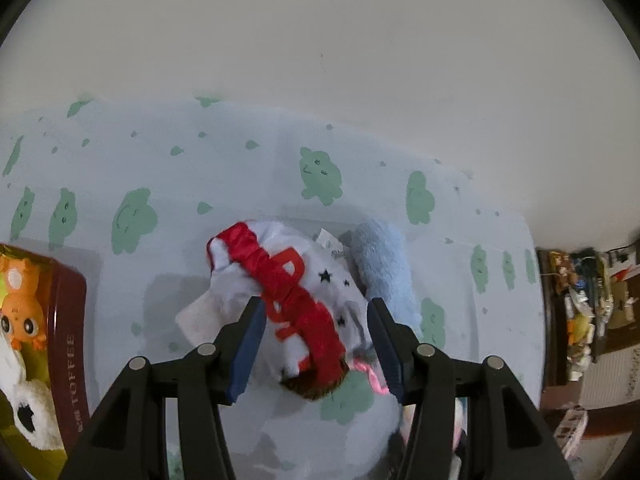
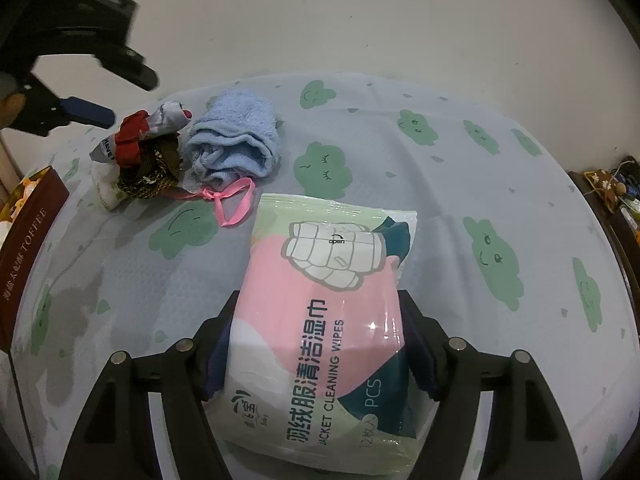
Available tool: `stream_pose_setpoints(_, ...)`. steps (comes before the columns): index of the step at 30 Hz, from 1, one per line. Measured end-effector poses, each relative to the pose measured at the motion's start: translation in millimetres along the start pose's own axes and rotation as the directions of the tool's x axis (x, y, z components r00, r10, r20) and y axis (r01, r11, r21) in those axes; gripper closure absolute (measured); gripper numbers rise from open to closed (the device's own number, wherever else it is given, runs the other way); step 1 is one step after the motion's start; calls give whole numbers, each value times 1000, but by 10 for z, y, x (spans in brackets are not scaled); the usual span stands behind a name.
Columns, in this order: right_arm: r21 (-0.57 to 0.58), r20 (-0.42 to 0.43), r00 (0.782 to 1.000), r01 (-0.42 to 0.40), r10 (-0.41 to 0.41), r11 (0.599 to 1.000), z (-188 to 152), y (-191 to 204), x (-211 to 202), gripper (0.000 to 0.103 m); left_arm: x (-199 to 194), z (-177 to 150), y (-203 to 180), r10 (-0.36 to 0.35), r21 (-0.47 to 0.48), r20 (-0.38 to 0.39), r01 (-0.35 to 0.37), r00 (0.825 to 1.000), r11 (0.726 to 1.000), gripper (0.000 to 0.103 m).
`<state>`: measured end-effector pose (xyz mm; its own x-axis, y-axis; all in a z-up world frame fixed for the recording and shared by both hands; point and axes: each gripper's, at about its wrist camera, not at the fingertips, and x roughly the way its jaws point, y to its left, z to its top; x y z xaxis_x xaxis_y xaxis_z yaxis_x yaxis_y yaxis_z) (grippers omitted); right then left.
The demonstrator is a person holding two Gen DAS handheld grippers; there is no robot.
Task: Organize soft objects
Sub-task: 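Grasp the white shirt with red trim with the left tool while the right tool holds the wipes packet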
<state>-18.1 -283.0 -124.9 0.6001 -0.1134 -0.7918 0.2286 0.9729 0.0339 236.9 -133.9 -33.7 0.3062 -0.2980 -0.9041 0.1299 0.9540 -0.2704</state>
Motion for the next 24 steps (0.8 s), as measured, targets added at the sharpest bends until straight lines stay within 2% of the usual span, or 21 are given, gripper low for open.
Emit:
stream_pose_setpoints(6, 1, 0, 1000, -2, 2, 1000, 0, 1, 2, 32, 286, 32, -33, 89, 44, -36, -88, 995, 995, 49)
stream_pose_setpoints(11, 0, -1, 1000, -3, 3, 1000, -2, 11, 9, 31, 275, -10, 176, 42, 4, -22, -42, 999, 999, 50)
stream_pose_setpoints(12, 0, 0, 1000, -3, 3, 1000, -6, 12, 5, 31, 238, -20, 211, 15, -1, -18, -15, 1000, 1000, 55)
stream_pose_setpoints(13, 0, 0, 1000, -3, 3, 1000, -8, 11, 5, 31, 205, -26, 224, 3, 5, -13, -3, 1000, 1000, 71)
stream_pose_setpoints(14, 0, 0, 1000, -4, 4, 1000, -7, 12, 6, 31, 169, -30, 229, 0, 18, -8, 0, 1000, 1000, 83)
stream_pose_setpoints(17, 0, -1, 1000, -3, 3, 1000, -7, 10, 7, 30, 55, -54, 226, -21, 41, -2, 21, 1000, 999, 89)
stream_pose_setpoints(24, 0, 0, 1000, -2, 2, 1000, -8, 11, 13, 30, -254, -143, 195, -40, 97, 39, 36, 998, 995, 91)
